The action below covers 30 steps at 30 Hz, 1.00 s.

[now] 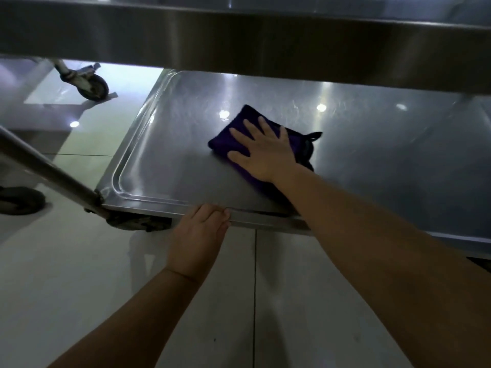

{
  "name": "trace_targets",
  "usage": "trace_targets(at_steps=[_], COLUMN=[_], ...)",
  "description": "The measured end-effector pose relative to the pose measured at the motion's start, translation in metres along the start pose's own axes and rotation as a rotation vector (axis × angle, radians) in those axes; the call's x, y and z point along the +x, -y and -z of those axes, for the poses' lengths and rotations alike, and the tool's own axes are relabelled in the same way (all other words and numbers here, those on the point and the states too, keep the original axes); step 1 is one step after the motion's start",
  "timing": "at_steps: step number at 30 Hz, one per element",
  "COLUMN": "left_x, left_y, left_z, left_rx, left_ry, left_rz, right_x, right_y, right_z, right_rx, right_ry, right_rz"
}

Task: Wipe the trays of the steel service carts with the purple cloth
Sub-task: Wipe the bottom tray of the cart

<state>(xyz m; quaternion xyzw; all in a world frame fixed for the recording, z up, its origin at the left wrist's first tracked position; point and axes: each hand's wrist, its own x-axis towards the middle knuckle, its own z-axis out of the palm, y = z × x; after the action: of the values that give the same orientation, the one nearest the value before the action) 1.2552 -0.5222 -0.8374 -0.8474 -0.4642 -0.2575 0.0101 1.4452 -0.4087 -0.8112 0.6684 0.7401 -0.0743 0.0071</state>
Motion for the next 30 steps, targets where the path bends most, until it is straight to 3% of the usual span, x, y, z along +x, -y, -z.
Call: trace_targets(at_steps=[12, 19, 23, 30], left_x=[-0.002, -0.007, -0.005, -0.002], left_y=[-0.008, -0.017, -0.025, -0.036], left_z=[0.003, -0.003, 0.002, 0.015], left_rx=[0.006, -0.003, -0.005, 0.029], left_ry=[-0.087, -0.084, -0.054, 0.103], left_rz=[-0.042, 0.05, 0.107, 0.163], right_x=[-0.168, -0.198, -0.174, -0.147], right_y=[-0.235, -0.224, -0.167, -0.049], right_z=[0.022, 0.02, 0.01, -0.007], right_rx=[0.068, 0.147, 0.139, 0.071], right_ry=[-0.048, -0.02, -0.012, 0.053], right_rz=[-0.678, -0.943, -0.852, -0.362])
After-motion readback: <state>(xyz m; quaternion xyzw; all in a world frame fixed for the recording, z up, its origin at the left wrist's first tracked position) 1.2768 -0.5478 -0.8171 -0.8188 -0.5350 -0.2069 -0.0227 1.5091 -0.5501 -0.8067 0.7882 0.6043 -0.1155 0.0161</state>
